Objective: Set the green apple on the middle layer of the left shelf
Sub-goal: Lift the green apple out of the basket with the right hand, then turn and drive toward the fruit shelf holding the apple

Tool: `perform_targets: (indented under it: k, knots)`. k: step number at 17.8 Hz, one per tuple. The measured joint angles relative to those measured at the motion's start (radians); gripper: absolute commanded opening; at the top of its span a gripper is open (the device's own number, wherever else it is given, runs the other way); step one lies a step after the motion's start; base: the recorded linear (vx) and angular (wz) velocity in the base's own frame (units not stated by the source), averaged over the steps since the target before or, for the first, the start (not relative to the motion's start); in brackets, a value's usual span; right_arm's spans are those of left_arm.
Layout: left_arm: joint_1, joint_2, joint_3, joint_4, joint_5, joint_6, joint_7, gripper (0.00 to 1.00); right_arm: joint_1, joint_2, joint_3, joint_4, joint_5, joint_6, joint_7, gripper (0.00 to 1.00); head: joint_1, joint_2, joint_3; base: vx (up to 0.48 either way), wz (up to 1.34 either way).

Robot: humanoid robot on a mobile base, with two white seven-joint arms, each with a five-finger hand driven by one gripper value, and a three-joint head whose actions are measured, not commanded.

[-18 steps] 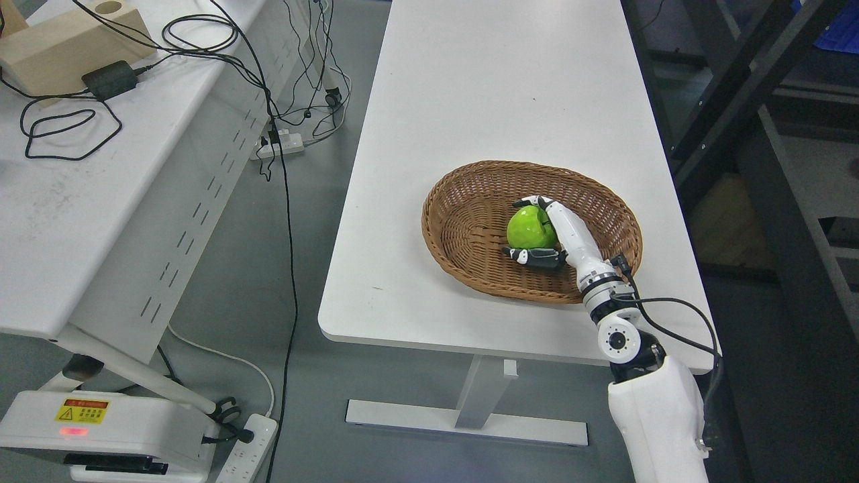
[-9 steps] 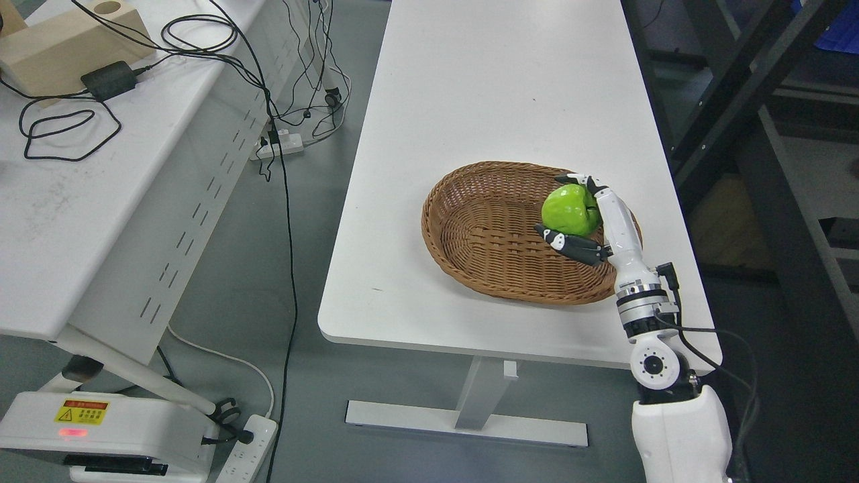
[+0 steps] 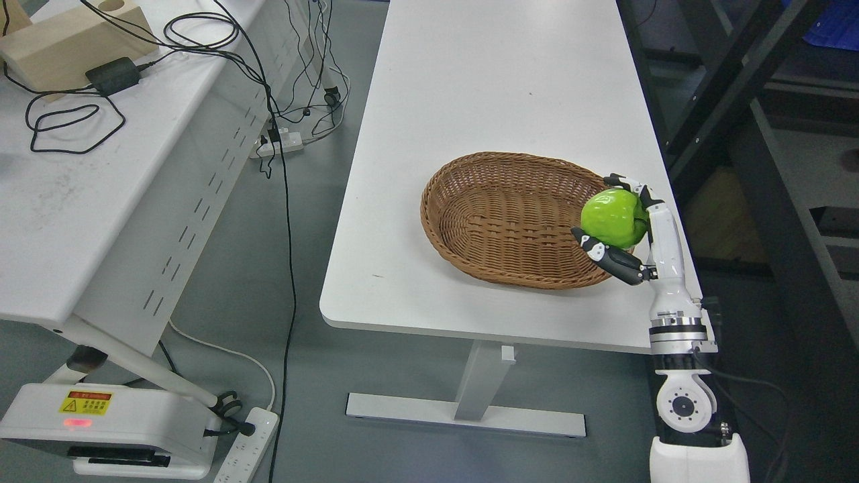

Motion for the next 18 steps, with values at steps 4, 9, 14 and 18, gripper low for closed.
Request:
perform_targets:
  k: [4, 9, 14, 18]
  knots:
    - [0.000, 0.000, 0.000, 0.000, 0.000, 0.000, 0.000, 1.00, 0.016, 0.005, -0.017, -0.031, -0.007, -0.002, 0.000, 0.00, 0.0000, 0.000, 0.000, -0.143, -0.02]
    - [0.000, 0.000, 0.000, 0.000, 0.000, 0.000, 0.000, 1.00, 0.024, 0.010, -0.030, -0.056, -0.010, -0.002, 0.000, 0.00, 0.0000, 0.000, 0.000, -0.203, 0.02]
    - [0.000, 0.000, 0.000, 0.000, 0.000, 0.000, 0.000, 1.00, 0.027, 0.012, -0.036, -0.072, -0.012, -0.002, 0.000, 0.00, 0.0000, 0.000, 0.000, -0.234, 0.01]
    - [0.000, 0.000, 0.000, 0.000, 0.000, 0.000, 0.000, 1.00, 0.028, 0.013, -0.039, -0.080, -0.012, -0.002, 0.000, 0.00, 0.0000, 0.000, 0.000, -0.227, -0.09]
